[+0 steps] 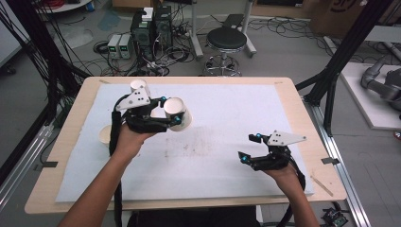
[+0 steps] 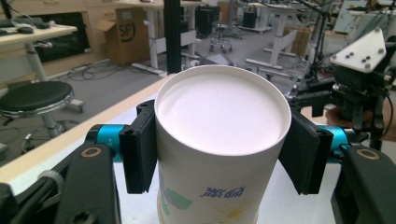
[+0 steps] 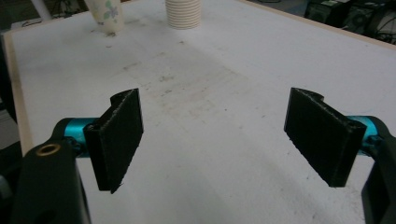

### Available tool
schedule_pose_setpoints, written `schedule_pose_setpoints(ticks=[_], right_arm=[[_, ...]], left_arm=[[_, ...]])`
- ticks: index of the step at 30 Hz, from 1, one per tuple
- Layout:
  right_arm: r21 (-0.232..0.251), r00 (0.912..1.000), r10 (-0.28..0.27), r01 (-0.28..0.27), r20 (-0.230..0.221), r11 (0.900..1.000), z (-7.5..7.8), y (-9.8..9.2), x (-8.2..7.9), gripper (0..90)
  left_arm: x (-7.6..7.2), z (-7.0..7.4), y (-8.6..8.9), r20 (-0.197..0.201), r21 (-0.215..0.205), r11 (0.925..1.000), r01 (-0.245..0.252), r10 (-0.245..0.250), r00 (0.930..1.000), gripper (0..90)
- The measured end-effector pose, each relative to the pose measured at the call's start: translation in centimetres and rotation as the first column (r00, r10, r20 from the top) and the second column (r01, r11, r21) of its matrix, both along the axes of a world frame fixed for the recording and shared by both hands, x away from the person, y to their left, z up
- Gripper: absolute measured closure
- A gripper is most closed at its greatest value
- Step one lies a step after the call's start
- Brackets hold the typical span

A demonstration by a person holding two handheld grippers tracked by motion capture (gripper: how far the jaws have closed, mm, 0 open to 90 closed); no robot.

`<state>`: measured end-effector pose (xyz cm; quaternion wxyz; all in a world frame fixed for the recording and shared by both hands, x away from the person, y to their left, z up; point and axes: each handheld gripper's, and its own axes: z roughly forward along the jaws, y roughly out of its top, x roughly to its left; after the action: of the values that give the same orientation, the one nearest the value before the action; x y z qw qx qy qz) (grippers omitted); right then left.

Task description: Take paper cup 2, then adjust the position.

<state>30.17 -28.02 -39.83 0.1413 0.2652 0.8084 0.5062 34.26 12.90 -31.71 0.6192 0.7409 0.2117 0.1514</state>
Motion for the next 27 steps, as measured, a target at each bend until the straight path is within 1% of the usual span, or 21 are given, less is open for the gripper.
schedule_pose_setpoints(ticks=[2, 6, 10, 14, 17, 20, 23, 27], right_arm=[[-0.001, 0.9999, 0.012, -0.012, -0.002, 1.0, 0.1, 0.1, 0.0, 20.1], [0.006, 0.9999, 0.012, -0.012, 0.004, 1.0, 0.1, 0.1, -0.1, 20.2], [0.004, 0.9998, 0.017, -0.017, -0.002, 1.0, 0.0, 0.2, -0.4, 20.1], [0.01, 0.9999, 0.015, -0.015, 0.007, 1.0, 0.2, 0.1, -0.5, 20.2], [0.043, 0.9998, 0.013, -0.012, -0.015, 0.999, 0.2, -0.1, -0.5, 20.2], [0.049, 0.9997, 0.014, -0.013, -0.019, 0.999, 0.1, -0.1, -0.5, 20.2], [0.045, 0.9998, 0.018, -0.018, -0.005, 0.999, 0.3, 0.1, -0.5, 20.2], [0.062, 0.9982, 0.06, -0.06, -0.004, 0.996, 0.5, 0.6, -0.6, 20.2]], left_arm=[[0.1, -0.6, -0.5, -0.009, 0.001, 0.9998, 0.022, -0.022, 0.9997, 36.3], [0.1, -1.1, -1.1, -0.017, 0.015, 0.9991, 0.041, -0.04, 0.999, 36.3], [-0.1, -1.5, -1.6, -0.02, 0.01, 0.9988, 0.048, -0.048, 0.9987, 36.2], [-0.1, -1.9, -2.0, -0.029, 0.009, 0.9982, 0.059, -0.059, 0.9978, 36.1], [-0.1, -2.2, -2.2, -0.037, 0.007, 0.9978, 0.066, -0.066, 0.9971, 36.0], [-0.1, -2.4, -2.3, -0.049, 0.012, 0.9972, 0.073, -0.072, 0.9962, 36.0], [-0.1, -2.5, -2.5, -0.056, 0.013, 0.9963, 0.084, -0.084, 0.9949, 35.9], [-0.2, -2.5, -2.7, -0.053, 0.025, 0.9934, 0.112, -0.11, 0.9925, 36.0]])
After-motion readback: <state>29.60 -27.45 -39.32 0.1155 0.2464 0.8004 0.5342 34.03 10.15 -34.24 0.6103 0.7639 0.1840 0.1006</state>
